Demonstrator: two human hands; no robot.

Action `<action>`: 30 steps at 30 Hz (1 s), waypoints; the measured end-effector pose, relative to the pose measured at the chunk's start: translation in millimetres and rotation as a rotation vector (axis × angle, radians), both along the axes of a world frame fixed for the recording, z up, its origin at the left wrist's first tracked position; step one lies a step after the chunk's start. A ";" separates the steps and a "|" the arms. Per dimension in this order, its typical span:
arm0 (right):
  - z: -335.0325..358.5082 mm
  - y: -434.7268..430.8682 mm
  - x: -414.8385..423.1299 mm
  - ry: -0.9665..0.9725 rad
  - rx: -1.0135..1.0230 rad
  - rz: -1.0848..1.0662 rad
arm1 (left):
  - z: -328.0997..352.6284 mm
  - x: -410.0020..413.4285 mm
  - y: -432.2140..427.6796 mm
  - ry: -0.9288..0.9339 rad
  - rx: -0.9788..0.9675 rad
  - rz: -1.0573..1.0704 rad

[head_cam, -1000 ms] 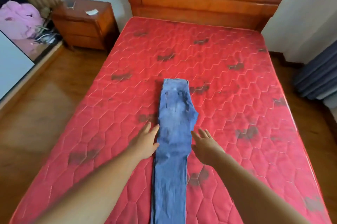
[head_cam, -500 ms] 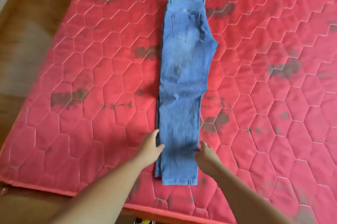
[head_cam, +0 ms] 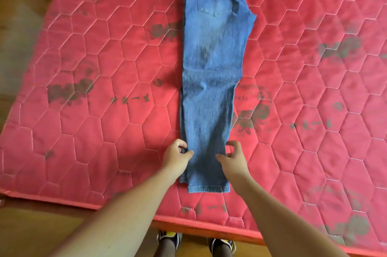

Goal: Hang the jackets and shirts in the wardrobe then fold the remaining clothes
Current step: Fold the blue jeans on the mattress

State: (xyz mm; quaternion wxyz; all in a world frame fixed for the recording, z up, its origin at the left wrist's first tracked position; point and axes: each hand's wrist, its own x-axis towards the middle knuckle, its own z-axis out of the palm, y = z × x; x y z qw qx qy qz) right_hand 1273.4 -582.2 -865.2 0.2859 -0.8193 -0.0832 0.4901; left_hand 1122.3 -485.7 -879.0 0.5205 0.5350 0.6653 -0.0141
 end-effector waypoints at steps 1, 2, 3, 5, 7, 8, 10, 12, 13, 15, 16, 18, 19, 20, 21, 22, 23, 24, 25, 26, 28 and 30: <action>-0.3 -0.8 0.1 0.012 0.009 -0.021 | 0.5 -0.7 -0.8 -0.006 0.008 0.000; -1.3 -2.2 0.1 0.014 0.017 -0.032 | 0.6 -2.1 -1.4 -0.013 0.008 0.005; -1.9 -4.3 -0.4 0.004 0.030 -0.028 | 0.5 -4.1 -2.6 -0.021 -0.006 0.011; -3.4 -7.6 -1.3 -0.008 0.038 0.008 | -0.6 -6.9 -4.9 -0.038 -0.042 0.030; -4.4 -10.6 -3.8 0.030 0.027 0.022 | -2.2 -10.4 -8.4 -0.036 -0.043 0.043; -5.8 -11.8 -5.2 0.062 0.022 0.025 | -3.6 -12.7 -10.5 -0.029 -0.038 0.044; -11.1 -14.1 -7.7 0.117 0.020 0.026 | -5.0 -18.5 -15.1 -0.025 -0.019 0.030; -11.9 -16.4 -9.6 0.094 0.002 0.056 | -3.4 -24.2 -19.0 -0.056 -0.013 -0.005; -10.8 -18.6 -10.4 0.071 -0.010 0.065 | -3.9 -27.2 -21.1 -0.082 -0.022 -0.031; -12.1 -28.7 -11.5 0.042 -0.023 0.072 | -7.1 -34.5 -27.0 -0.086 -0.036 -0.086; -12.3 -34.9 -12.3 0.037 -0.033 0.079 | -8.6 -38.8 -31.3 -0.070 -0.038 -0.098; -12.5 -45.5 -13.6 0.032 -0.059 0.102 | -7.8 -47.5 -39.0 -0.046 -0.057 -0.072; -15.3 -51.1 -13.3 0.029 -0.076 0.115 | -7.4 -51.8 -42.4 -0.038 -0.077 -0.050; -16.5 -54.4 -13.0 0.024 -0.092 0.127 | -7.5 -54.8 -45.0 -0.026 -0.100 -0.031; -17.2 -56.2 -11.8 0.026 -0.100 0.136 | -8.1 -57.0 -46.8 -0.017 -0.117 -0.022; -17.8 -57.0 -10.3 0.030 -0.107 0.141 | -8.5 -57.5 -47.6 -0.013 -0.126 -0.012; -19.6 -57.9 -9.4 0.034 -0.112 0.145 | -7.8 -56.4 -47.9 -0.016 -0.130 -0.001; -19.2 -58.1 -9.3 0.029 -0.115 0.143 | -6.8 -54.7 -48.2 -0.029 -0.129 0.005; -17.1 -58.4 -9.6 0.012 -0.108 0.144 | -4.7 -52.7 -48.5 -0.052 -0.125 0.011; -14.2 -59.0 -10.2 -0.013 -0.086 0.153 | -3.3 -51.8 -49.1 -0.069 -0.119 0.017; -7.4 -59.5 -11.8 -0.042 -0.026 0.208 | 0.5 -52.6 -50.1 -0.110 -0.073 0.010; -7.1 -59.8 -12.9 -0.011 0.020 0.253 | 4.4 -53.9 -50.8 -0.184 -0.026 -0.067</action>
